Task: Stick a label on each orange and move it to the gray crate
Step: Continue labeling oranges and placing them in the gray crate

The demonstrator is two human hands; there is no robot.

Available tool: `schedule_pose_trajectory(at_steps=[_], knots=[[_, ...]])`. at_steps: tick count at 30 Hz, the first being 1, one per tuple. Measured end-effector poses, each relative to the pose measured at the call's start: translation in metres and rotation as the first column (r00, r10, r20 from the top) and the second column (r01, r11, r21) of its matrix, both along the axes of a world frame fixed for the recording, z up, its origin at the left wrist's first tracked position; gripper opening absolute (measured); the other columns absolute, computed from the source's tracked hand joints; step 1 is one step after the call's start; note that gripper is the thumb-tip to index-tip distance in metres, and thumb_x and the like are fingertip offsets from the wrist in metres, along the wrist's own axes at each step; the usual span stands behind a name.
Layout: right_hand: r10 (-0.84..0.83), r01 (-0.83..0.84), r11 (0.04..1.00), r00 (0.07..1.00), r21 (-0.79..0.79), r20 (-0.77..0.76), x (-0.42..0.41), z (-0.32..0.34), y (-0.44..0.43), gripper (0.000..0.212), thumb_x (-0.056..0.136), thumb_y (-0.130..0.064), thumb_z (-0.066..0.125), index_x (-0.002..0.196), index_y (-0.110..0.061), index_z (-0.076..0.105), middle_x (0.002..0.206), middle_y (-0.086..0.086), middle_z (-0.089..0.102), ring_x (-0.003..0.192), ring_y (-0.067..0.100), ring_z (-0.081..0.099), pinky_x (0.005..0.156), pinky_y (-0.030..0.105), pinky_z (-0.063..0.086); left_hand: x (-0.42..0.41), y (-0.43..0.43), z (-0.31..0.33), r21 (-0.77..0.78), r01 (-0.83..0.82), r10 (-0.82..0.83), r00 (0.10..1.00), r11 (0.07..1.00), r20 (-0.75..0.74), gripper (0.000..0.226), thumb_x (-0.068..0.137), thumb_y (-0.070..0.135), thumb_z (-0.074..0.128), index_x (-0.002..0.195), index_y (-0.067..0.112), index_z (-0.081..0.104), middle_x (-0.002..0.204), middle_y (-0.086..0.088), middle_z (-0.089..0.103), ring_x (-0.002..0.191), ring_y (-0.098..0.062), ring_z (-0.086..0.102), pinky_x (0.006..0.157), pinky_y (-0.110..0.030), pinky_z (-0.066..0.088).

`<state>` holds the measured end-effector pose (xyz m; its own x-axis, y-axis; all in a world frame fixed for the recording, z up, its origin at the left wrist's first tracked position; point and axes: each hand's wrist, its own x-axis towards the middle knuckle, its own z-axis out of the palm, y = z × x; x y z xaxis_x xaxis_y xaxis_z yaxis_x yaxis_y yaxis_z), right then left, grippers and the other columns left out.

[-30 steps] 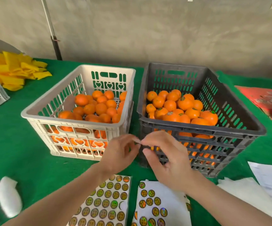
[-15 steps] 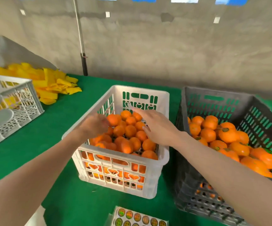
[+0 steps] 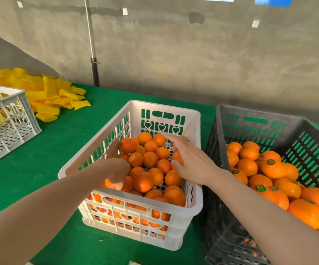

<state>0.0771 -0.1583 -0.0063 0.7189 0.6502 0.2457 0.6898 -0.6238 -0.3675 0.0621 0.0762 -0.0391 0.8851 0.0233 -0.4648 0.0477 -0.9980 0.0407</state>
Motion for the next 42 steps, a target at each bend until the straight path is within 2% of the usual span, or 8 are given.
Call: schedule_pose_trajectory(at_steps=[2,5,7,10,23,32,39,42], knots=[[-0.038,0.043,0.992,0.999,0.122,-0.038,-0.002,0.003,-0.001,0.065,0.09,-0.014,0.056,0.142,-0.037,0.024,0.122,-0.011,0.047,0.094,0.0,0.046,0.074,0.016,0.04,0.003,0.008,0.006,-0.285,-0.069,0.09,0.994,0.956,0.061,0.031,0.083,0.027,0.064,0.112,0.017,0.057,0.108,-0.004,0.059,0.095,-0.02,0.059,0.081,-0.034,0.054],[-0.103,0.16,0.909,0.981,0.386,-0.163,-0.004,0.014,-0.001,0.03,0.09,-0.015,0.061,0.115,-0.028,0.051,0.104,-0.013,0.056,0.094,-0.002,0.052,0.079,0.014,0.042,-0.009,0.006,0.03,-0.921,-0.195,0.333,0.94,0.337,-0.077,0.057,0.062,0.023,0.079,0.113,0.017,0.053,0.111,-0.01,0.059,0.096,-0.024,0.063,0.071,-0.031,0.055],[-0.102,0.256,0.796,0.95,0.548,-0.296,-0.006,0.025,-0.002,0.006,0.089,-0.016,0.064,0.092,-0.022,0.062,0.093,-0.01,0.062,0.09,-0.001,0.057,0.08,0.016,0.046,-0.02,-0.004,0.045,-0.986,-0.169,0.301,0.94,0.003,-0.16,0.066,0.052,0.029,0.078,0.114,0.018,0.058,0.111,-0.012,0.065,0.097,-0.025,0.064,0.074,-0.034,0.051],[0.073,0.364,0.652,0.843,0.665,-0.533,-0.017,0.04,-0.007,0.008,0.09,-0.016,0.062,0.088,-0.015,0.069,0.102,0.002,0.068,0.103,0.017,0.062,0.092,0.037,0.052,-0.042,-0.029,0.058,-0.963,-0.11,0.225,0.96,-0.244,-0.167,0.064,0.054,0.03,0.073,0.117,0.022,0.063,0.108,-0.005,0.07,0.091,-0.018,0.067,0.07,-0.027,0.05],[0.107,0.188,0.712,0.923,0.676,-0.37,-0.071,0.062,-0.025,0.008,0.09,-0.01,0.061,0.086,-0.007,0.067,0.112,-0.001,0.064,0.107,0.014,0.058,0.089,0.029,0.052,-0.084,-0.091,0.081,-0.917,-0.067,0.198,0.968,-0.393,-0.156,0.042,0.067,0.008,0.064,0.107,0.014,0.072,0.106,-0.013,0.068,0.093,-0.024,0.068,0.076,-0.038,0.057],[-0.154,0.057,0.811,0.981,0.583,0.118,-0.09,0.059,-0.039,0.011,0.085,-0.014,0.068,0.078,-0.009,0.061,0.09,-0.004,0.063,0.091,0.003,0.058,0.08,0.028,0.053,-0.098,-0.108,0.089,-0.948,-0.026,0.22,0.97,-0.317,-0.1,0.048,0.068,0.01,0.063,0.116,0.011,0.065,0.108,-0.014,0.067,0.095,-0.024,0.067,0.081,-0.04,0.057],[-0.053,0.074,0.842,0.997,0.535,-0.054,-0.117,0.045,-0.06,0.059,0.085,-0.044,0.062,0.136,-0.029,0.036,0.128,-0.013,0.05,0.115,0.002,0.049,0.09,0.031,0.05,-0.104,-0.12,0.078,-0.959,-0.037,0.032,0.998,-0.282,-0.048,0.054,0.066,0.022,0.072,0.119,0.015,0.065,0.12,-0.019,0.064,0.11,-0.034,0.063,0.082,-0.038,0.055],[-0.059,0.052,0.899,0.998,0.436,0.002,-0.116,0.047,-0.08,0.07,0.076,-0.028,0.072,0.136,-0.025,0.038,0.128,-0.004,0.045,0.115,0.007,0.046,0.092,0.025,0.045,-0.102,-0.141,0.077,-0.96,-0.018,0.052,0.998,-0.278,-0.034,0.056,0.062,0.033,0.085,0.112,0.015,0.07,0.113,-0.018,0.067,0.101,-0.03,0.068,0.076,-0.033,0.056]])
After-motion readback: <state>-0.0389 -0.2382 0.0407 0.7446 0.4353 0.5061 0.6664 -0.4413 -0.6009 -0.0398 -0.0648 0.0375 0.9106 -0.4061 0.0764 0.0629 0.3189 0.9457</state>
